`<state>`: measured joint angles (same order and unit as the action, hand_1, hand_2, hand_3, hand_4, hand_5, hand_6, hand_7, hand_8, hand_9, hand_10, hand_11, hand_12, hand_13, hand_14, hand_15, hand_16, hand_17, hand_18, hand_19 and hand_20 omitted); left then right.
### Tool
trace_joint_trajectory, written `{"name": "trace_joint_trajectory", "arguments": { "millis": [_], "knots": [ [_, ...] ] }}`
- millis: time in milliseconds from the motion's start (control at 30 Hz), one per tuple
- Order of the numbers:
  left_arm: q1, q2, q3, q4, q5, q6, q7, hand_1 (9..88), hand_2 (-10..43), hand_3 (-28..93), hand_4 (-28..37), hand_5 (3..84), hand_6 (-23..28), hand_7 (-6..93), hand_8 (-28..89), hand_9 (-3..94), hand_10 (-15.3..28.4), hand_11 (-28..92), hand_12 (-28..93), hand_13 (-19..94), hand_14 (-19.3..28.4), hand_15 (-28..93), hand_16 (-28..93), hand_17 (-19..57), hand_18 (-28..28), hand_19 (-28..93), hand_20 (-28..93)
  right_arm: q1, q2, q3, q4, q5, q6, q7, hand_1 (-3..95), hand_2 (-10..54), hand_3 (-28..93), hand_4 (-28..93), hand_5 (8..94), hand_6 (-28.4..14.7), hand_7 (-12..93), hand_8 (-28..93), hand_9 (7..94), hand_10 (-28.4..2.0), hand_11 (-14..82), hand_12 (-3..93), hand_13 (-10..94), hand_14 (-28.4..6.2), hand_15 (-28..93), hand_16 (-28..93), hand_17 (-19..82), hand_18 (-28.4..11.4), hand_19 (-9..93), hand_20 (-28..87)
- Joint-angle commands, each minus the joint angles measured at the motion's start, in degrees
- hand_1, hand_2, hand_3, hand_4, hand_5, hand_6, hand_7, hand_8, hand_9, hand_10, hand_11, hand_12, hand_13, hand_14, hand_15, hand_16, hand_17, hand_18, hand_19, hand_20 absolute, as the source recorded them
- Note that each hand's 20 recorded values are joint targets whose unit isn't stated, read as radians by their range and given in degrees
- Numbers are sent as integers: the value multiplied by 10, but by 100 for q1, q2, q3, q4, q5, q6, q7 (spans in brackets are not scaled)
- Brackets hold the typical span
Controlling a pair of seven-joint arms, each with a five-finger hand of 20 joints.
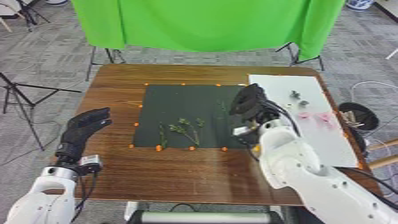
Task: Arrange flowers
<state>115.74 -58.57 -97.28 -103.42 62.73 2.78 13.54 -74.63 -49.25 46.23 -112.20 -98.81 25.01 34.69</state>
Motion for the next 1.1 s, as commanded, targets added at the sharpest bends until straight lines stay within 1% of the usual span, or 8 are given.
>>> {"name": "trace_joint_trajectory", "arguments": {
  "millis": [33, 267, 600, 633, 733, 833, 933, 1100],
  "knots": [
    [73, 39, -53, -39, -6, 26, -39, 409, -95, 629, -132, 473, 8, 215, -86, 419, 113, 224, 148, 372, 159, 273, 8, 96, 136, 192, 239, -140, -285, -98, 18, -161, -92, 203, 946, -95, -283, 675, 734, -58, 431, 162, 921, -149, 156, 496, 937, -9, 524, 256, 784, -7, 733, 527],
    [105, 24, -84, -50, -6, 0, -63, 407, -95, 631, -132, 473, 7, 214, -86, 419, 114, 223, 148, 369, 161, 272, 8, 95, 136, 191, 239, -387, -316, -277, 125, -318, -127, 326, 946, -95, -283, 666, 737, -59, 428, 156, 922, -148, 151, 488, 937, -10, 520, 250, 785, -6, 731, 522],
    [90, 39, -63, -38, -13, -10, -63, 405, -95, 632, -134, 473, 6, 214, -86, 419, 114, 223, 148, 370, 161, 273, 8, 94, 136, 190, 239, -402, -341, -303, 360, -387, -124, 450, 946, -95, -283, 658, 739, -57, 428, 148, 926, -146, 143, 476, 937, -12, 507, 242, 785, -6, 722, 515],
    [58, 40, -54, -16, -14, -35, -62, 405, -95, 632, -134, 473, 6, 214, -86, 420, 114, 223, 148, 370, 161, 273, 8, 94, 136, 190, 239, -394, -343, -297, 362, -381, -135, 470, 946, -95, -283, 656, 739, -57, 429, 147, 926, -146, 143, 475, 937, -12, 507, 242, 786, -6, 721, 515],
    [45, 47, -34, -8, -2, -54, -68, 404, -95, 633, -134, 473, 7, 214, -86, 419, 114, 224, 149, 369, 161, 272, 8, 94, 136, 190, 239, -405, -341, -293, 371, -318, -164, 456, 946, -95, -283, 653, 737, -56, 431, 148, 927, -147, 140, 471, 937, -12, 507, 240, 786, -7, 719, 516],
    [24, 44, -17, 4, -4, -73, -68, 404, -95, 632, -135, 473, 7, 215, -86, 420, 114, 223, 149, 369, 161, 272, 8, 94, 136, 190, 239, -418, -337, -302, 388, -303, -158, 441, 939, -95, -283, 648, 707, -51, 451, 154, 917, -138, 145, 479, 937, -15, 500, 239, 786, -9, 714, 521],
    [19, 54, -3, -3, -2, -69, -80, 403, -95, 633, -134, 473, 7, 214, -86, 420, 114, 223, 149, 369, 161, 271, 8, 94, 136, 189, 238, -412, -327, -274, 384, -271, -256, 440, 922, -95, -283, 645, 697, -52, 443, 160, 910, -135, 151, 481, 937, -19, 491, 242, 786, -10, 712, 523],
    [26, 50, -22, -1, -13, -84, -58, 403, -95, 633, -134, 473, 7, 213, -85, 421, 114, 224, 149, 369, 161, 272, 9, 94, 136, 188, 238, -387, -297, -261, 386, -256, -318, 411, 890, -95, -283, 634, 687, -55, 357, 179, 893, -135, 158, 477, 937, -27, 466, 265, 782, -14, 712, 523]
  ]
}}
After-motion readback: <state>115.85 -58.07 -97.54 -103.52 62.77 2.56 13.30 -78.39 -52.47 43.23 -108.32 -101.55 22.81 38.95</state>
